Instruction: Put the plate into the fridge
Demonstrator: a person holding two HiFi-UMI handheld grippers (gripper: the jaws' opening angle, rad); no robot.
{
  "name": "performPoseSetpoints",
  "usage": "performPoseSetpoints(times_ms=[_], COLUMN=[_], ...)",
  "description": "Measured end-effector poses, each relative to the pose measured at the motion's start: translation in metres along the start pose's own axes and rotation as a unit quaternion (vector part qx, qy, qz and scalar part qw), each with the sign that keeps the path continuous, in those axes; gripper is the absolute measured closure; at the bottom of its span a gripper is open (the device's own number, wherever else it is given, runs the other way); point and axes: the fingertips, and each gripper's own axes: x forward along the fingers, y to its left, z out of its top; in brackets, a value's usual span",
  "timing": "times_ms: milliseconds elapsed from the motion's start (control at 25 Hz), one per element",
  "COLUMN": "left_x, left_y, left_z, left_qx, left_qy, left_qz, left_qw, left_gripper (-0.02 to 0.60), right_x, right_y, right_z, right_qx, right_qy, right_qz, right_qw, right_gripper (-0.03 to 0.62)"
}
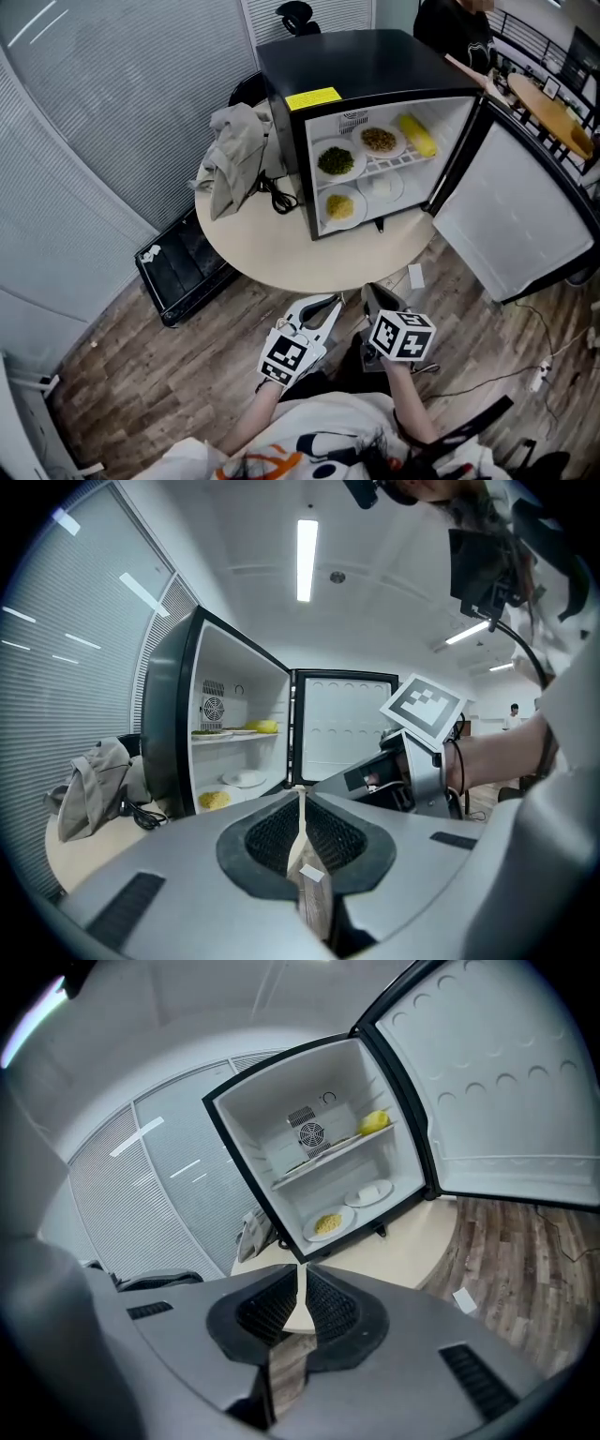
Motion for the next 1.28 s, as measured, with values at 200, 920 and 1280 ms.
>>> performPoseSetpoints(times_ms=[200, 920, 1280], left_x=[-0.026, -0.062, -0.063], left_y=[-0.013, -0.059, -0.059], left_z=[-0.012, -0.018, -0.013], left_qx=[0.004, 0.011, 0.015], left_qy=[0.003, -0.019, -0.027], left_qz=[-0.009, -0.037, -0.035], left_qw=[0.9999, 0.9991, 0.9989], left_gripper=[0.568, 0.568, 0.568], right_x=[-0.02, -0.079, -0.083], right_y=[0.016, 0.03, 0.035], right_z=[-0.026, -0.066, -0.065], right_qx=[0.006, -0.02, -0.038], right_qy=[-0.005, -0.017, -0.016], right_qz=[-0.004, -0.027, -0.028], right_qw=[1.0, 0.999, 0.999], right_gripper=[0.557, 0.566, 0.569])
